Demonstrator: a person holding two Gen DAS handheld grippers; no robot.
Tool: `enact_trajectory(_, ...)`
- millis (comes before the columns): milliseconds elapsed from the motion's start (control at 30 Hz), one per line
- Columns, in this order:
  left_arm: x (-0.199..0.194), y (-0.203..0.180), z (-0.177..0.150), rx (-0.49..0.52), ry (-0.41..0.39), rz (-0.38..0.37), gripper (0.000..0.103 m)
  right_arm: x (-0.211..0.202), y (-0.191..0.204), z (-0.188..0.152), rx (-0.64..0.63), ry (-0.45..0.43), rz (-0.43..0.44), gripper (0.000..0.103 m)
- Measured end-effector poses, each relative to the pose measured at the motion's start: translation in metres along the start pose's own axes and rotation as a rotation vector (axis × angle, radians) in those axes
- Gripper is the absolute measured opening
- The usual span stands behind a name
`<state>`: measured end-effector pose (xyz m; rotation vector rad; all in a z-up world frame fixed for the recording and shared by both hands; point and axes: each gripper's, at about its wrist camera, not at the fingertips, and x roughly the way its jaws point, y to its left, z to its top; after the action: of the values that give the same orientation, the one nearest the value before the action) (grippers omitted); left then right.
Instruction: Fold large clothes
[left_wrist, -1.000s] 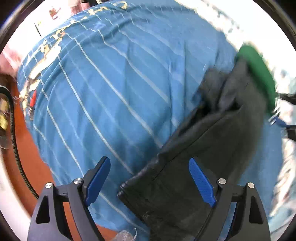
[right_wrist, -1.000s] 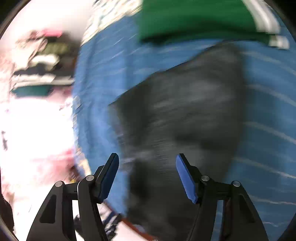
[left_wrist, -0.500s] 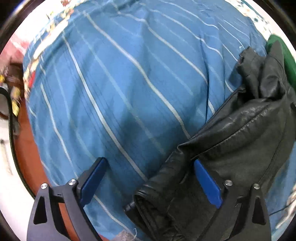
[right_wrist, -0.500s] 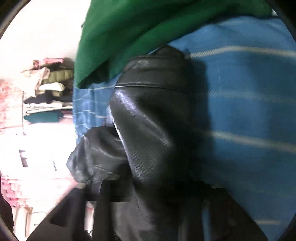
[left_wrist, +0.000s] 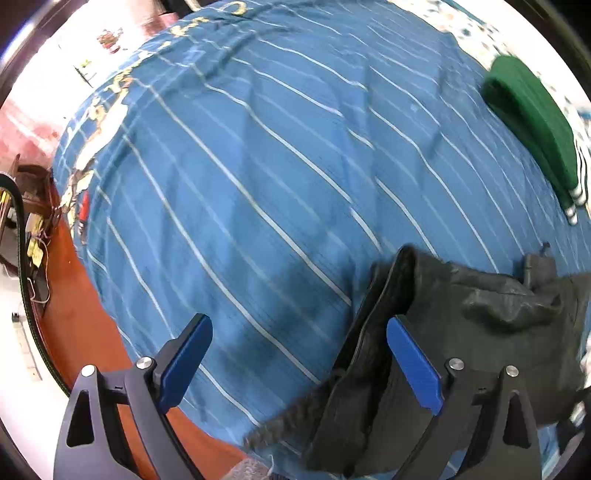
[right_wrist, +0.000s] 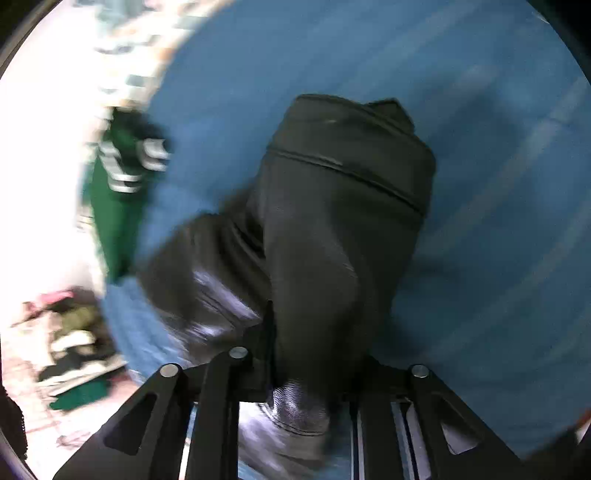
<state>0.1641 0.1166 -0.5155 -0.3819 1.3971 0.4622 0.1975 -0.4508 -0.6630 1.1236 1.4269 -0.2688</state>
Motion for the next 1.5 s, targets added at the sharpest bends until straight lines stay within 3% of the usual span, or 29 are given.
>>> enact_trajectory(67,0.008,-0.016,-0.003,0.014,0.021,-0.003,0.098,0.001,-0.022,0.002,0.011,0.057,-0.102,0.034)
enact_trajectory(133,0.011,-0.025,-0.007,0.009,0.038,-0.016,0.098,-0.008,-0.036,0.007,0.042,0.097,-0.129,0.039)
enact_trajectory(200,0.010,-0.032,-0.008,0.012,0.030,-0.017,0.098,-0.023,-0.024,0.008,-0.003,0.073,-0.186,0.051)
enact_trajectory(300,0.004,-0.048,-0.007,0.044,0.008,-0.019,0.098,-0.044,0.006,0.007,-0.165,0.012,-0.326,0.053)
enact_trajectory(400,-0.003,-0.063,-0.009,0.079,-0.019,-0.017,0.098,-0.061,0.047,-0.005,-0.334,-0.026,-0.304,0.053)
enact_trajectory(467,-0.002,-0.071,-0.009,0.107,-0.032,0.022,0.098,-0.048,0.082,-0.025,-0.486,0.024,-0.230,0.053)
enact_trajectory(533,0.002,-0.076,-0.009,0.126,-0.046,0.045,0.098,-0.010,0.120,-0.052,-0.625,0.161,-0.116,0.046)
enact_trajectory(600,0.009,-0.085,-0.009,0.146,-0.033,0.065,0.098,0.035,0.150,-0.075,-0.703,0.237,-0.065,0.028)
enact_trajectory(667,0.013,-0.091,-0.011,0.154,-0.027,0.069,0.098,0.076,0.170,-0.084,-0.757,0.239,-0.074,0.023)
enact_trajectory(700,0.013,-0.092,-0.012,0.156,-0.030,0.073,0.098,0.098,0.175,-0.083,-0.774,0.208,-0.129,0.023)
enact_trajectory(767,0.008,-0.099,-0.015,0.161,-0.044,0.071,0.098,0.135,0.178,-0.078,-0.760,0.211,-0.186,0.022)
enact_trajectory(800,0.007,-0.102,-0.016,0.163,-0.044,0.069,0.098,0.143,0.176,-0.070,-0.721,0.216,-0.174,0.022)
enact_trajectory(900,0.005,-0.117,-0.016,0.172,-0.027,0.030,0.098,0.125,0.173,-0.056,-0.639,0.304,-0.136,0.022)
enact_trajectory(967,0.002,-0.136,-0.015,0.188,-0.025,-0.016,0.098,0.093,0.166,-0.044,-0.573,0.338,-0.021,0.024)
enact_trajectory(1000,0.001,-0.144,-0.015,0.197,-0.027,-0.034,0.098,0.076,0.166,-0.038,-0.573,0.314,0.003,0.024)
enact_trajectory(1100,0.018,-0.180,-0.006,0.217,0.000,-0.092,0.098,0.053,0.153,-0.013,-0.620,0.239,-0.044,0.024)
enact_trajectory(1133,0.029,-0.187,-0.001,0.214,-0.009,-0.063,0.098,0.052,0.142,0.003,-0.615,0.181,-0.079,0.021)
enact_trajectory(1167,0.045,-0.194,0.004,0.224,-0.020,-0.014,0.098,0.060,0.144,0.015,-0.615,0.145,-0.105,0.000)
enact_trajectory(1233,0.076,-0.193,0.012,0.216,0.027,0.014,0.098,0.069,0.138,0.043,-0.621,0.041,-0.201,0.000)
enact_trajectory(1267,0.079,-0.190,0.014,0.204,0.029,-0.005,0.098,0.070,0.134,0.050,-0.605,0.043,-0.203,0.000)
enact_trajectory(1367,0.065,-0.186,0.013,0.222,0.008,-0.032,0.098,0.062,0.131,0.063,-0.555,0.100,-0.146,0.000)
enact_trajectory(1500,0.023,-0.171,0.002,0.202,-0.031,-0.047,0.098,0.002,0.117,0.064,-0.545,0.078,-0.025,0.007)
